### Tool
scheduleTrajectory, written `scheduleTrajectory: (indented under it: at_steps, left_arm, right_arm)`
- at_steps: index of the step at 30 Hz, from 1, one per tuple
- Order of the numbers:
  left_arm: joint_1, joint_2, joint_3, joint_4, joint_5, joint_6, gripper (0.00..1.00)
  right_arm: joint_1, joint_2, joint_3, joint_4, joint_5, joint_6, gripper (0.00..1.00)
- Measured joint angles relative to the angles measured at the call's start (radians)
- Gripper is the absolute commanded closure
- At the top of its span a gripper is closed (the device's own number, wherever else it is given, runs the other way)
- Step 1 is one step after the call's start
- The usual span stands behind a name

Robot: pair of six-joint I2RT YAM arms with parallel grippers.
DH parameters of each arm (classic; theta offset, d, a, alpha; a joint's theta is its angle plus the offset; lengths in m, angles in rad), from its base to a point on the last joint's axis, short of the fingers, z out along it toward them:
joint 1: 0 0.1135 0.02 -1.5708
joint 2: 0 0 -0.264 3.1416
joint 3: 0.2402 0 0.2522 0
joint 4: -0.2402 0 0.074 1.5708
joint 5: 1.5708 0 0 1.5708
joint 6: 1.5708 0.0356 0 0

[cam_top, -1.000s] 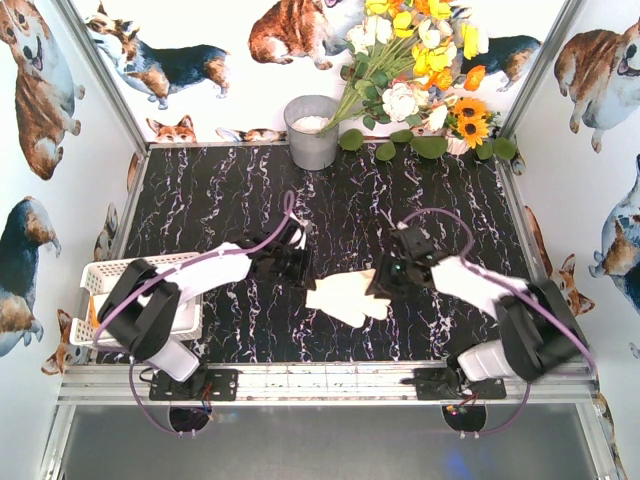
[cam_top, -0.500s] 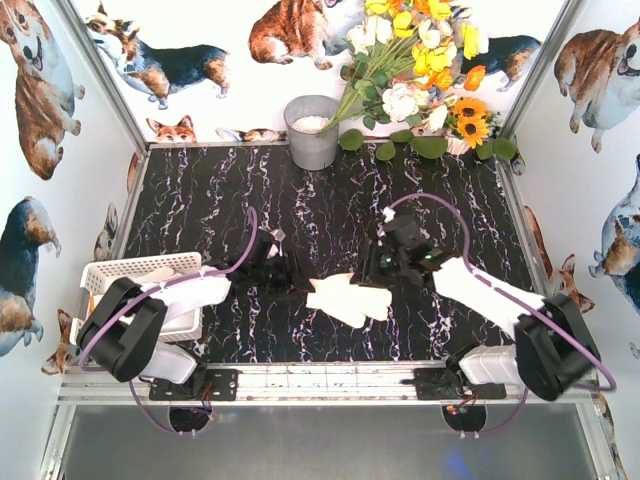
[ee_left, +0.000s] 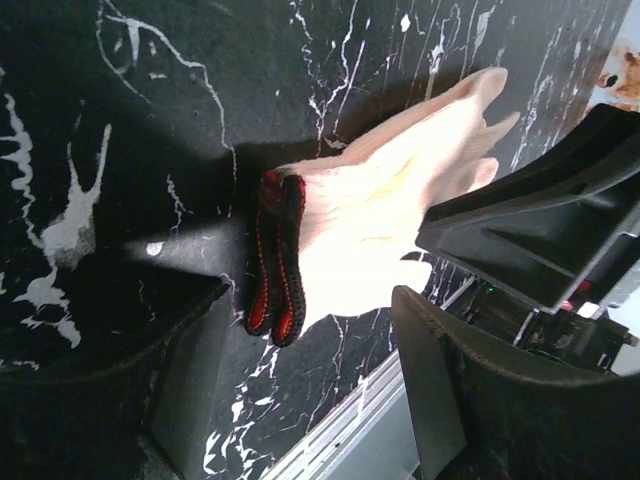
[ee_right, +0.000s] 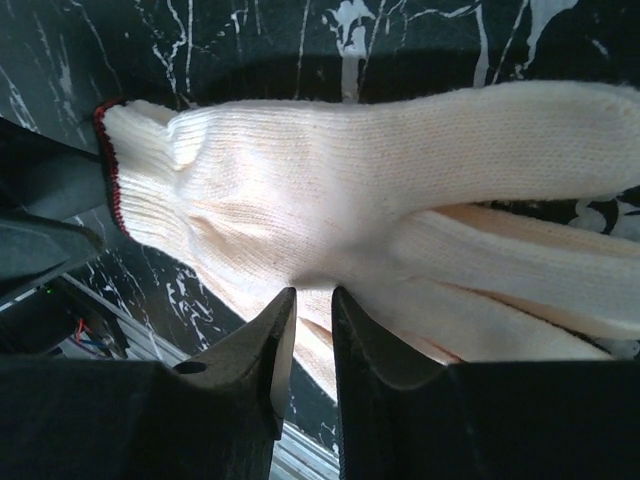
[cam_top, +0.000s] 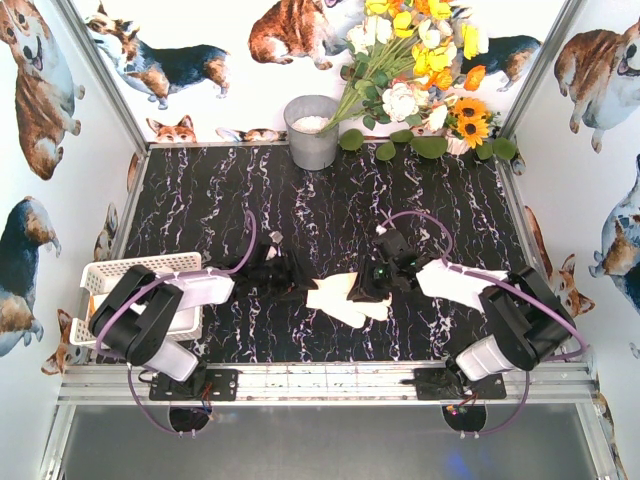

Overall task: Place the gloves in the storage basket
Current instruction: Pick up the glove from the center of the board.

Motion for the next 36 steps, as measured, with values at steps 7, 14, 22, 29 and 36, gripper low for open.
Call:
scheduleTrajectory:
  at_steps: [7,14,22,29,36]
  left_arm:
    - [0.0,0.047,-0.008,0.089,0.045,-0.009,0.4]
    - [0.002,0.097,-0.021,0.19,0.095,-0.012,0.41]
    - [0.002,0.166,-0.024,0.324,0.15,-0.045,0.42]
    - [-0.008,0.187,-0.027,0.377,0.153,-0.054,0.43]
    - [-0.043,0.234,-0.014,0.447,0.153,-0.084,0.45]
  right_arm:
    - [0.0,0.032,-0.006,0.024,0.003,0.004,0.78]
    - [0.0,0.034,-0.006,0.024,0.004,0.005,0.78]
    - [0.0,0.034,-0.006,0.024,0.006,0.005,0.78]
    - [0.0,0.037,-0.006,0.026,0.006,0.01,0.78]
    - [0.0,0.053,-0.003,0.045,-0.005,0.018,0.78]
